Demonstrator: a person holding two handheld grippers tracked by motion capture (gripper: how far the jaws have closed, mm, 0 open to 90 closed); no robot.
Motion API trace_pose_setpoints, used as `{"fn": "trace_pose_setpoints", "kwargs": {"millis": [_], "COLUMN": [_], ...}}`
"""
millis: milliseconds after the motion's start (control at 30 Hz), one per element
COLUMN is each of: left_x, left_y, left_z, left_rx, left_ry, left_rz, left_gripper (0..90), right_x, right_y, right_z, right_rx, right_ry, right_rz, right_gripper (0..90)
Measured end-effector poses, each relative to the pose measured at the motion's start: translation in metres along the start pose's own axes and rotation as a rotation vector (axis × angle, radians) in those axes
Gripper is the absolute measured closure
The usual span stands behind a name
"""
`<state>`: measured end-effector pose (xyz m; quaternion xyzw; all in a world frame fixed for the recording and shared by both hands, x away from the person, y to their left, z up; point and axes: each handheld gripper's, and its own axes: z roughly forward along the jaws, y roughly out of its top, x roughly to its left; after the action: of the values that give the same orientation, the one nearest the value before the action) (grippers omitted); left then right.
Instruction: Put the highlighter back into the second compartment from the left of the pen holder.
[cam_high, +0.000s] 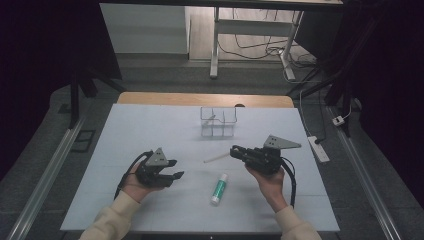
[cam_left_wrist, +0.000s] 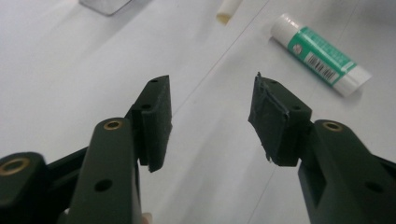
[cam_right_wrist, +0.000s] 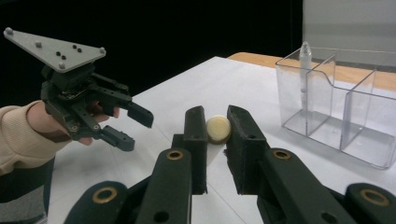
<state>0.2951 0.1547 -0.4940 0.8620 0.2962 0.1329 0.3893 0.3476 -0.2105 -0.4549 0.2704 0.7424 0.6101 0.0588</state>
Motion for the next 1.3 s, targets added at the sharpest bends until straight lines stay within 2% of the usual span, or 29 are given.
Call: {"fn": "trace_pose_setpoints", "kwargs": {"millis": [333,700,967,1300], "left_x": [0.006,0.013,0.016,0.017], "left_y": [-0.025,-0.043,-0.050,-0.049], "left_z": [-0.017,-0.032,-0.037,-0.038], "left_rx": [0.008,-0.001,-0.010,-0.021], "left_ry": [0.024,0.041,0.047,0.053], "left_rz": [-0.047,-0.090,-0.105,-0.116], "left_gripper": [44.6,42.4,41.6,40.7], "right_x": [-0.005,-0.010,-0.011,-0.014], "right_y": [0.009,0.023,0.037,0.051], "right_z": [-0.009,-0.014,-0.012,-0.010], "right_rx": [-0.015,-0.044,-0.054,-0.061], "right_ry": [-0.020,-0.043,-0.061,-0.077], "right_rz": [-0.014,-0.015,-0.027,-0.035], "right_gripper": [77.6,77.6,77.6,77.6]}}
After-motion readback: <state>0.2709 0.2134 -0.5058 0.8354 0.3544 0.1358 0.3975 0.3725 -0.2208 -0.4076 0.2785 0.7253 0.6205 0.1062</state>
